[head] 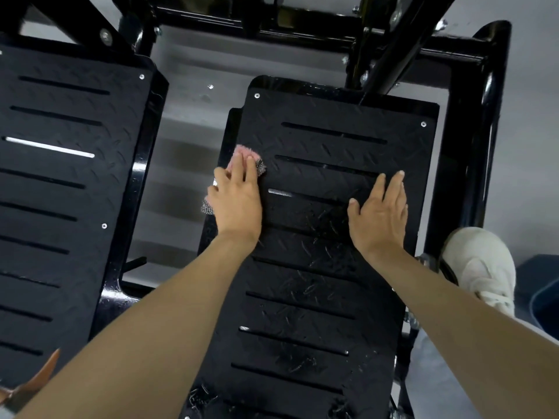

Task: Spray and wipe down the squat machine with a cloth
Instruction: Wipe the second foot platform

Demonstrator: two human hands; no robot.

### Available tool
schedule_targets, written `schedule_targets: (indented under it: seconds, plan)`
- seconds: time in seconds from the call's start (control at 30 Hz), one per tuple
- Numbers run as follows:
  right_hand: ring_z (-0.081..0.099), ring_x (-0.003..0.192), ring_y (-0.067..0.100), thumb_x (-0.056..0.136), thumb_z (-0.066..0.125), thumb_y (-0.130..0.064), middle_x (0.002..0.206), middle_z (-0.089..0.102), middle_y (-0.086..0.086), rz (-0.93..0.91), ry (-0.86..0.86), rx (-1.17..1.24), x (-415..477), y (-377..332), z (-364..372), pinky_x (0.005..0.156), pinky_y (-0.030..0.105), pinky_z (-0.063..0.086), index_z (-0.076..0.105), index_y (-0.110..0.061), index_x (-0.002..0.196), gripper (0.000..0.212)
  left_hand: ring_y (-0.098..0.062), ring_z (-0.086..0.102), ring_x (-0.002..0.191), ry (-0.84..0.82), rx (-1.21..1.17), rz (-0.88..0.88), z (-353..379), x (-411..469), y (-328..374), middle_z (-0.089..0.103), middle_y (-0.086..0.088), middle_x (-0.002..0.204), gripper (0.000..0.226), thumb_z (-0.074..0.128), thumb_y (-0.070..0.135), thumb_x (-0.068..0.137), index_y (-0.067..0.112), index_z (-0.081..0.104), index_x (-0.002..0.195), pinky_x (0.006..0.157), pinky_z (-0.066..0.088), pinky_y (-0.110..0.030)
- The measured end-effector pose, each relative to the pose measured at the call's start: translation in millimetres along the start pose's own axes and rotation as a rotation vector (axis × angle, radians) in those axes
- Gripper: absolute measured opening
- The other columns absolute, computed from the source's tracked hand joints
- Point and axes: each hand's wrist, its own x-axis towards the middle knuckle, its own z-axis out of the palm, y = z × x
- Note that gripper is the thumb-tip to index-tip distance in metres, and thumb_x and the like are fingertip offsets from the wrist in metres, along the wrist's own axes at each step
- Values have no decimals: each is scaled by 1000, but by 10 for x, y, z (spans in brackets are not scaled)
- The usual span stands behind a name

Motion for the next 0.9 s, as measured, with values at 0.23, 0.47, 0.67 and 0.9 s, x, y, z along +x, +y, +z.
schedule_targets:
  seconds: [0.23, 0.47, 0.67, 0.9]
  plan:
    - [-5, 147, 27, 101, 38, -30, 158, -14, 15, -26, 10, 85, -61, 73, 9, 121, 39, 10, 3, -2, 151, 68, -30, 34, 119, -36, 187, 737, -54, -188, 259, 2, -10, 159, 73, 43, 8, 92, 13, 1, 152, 96, 40, -41]
    - [-3, 146, 26, 101, 38, -29, 158, -14, 13, -7, 34, 129, -89, 125, 26, 117, 40, 25, 6, -3, 151, 66, -31, 36, 112, -33, 106, 269, -61, 11, 190, 10, -3, 156, 89, 60, 4, 81, 16, 7, 151, 87, 48, -43]
    - [1, 146, 27, 100, 39, -22, 159, -11, 13, 11, 38, 135, -134, 167, 0, 115, 41, 28, 10, -2, 151, 61, -31, 33, 122, -39, 261, 828, -99, -199, 482, 0, -10, 159, 73, 43, 8, 94, 12, -1, 152, 97, 39, -43]
    - [2, 146, 29, 98, 40, -12, 158, -5, 17, -7, 42, 123, -135, 261, -50, 117, 39, 24, 18, -3, 150, 57, -31, 36, 116, -50, 137, 371, -164, -62, 643, 15, -9, 156, 80, 56, 5, 85, 11, 11, 151, 93, 44, -41]
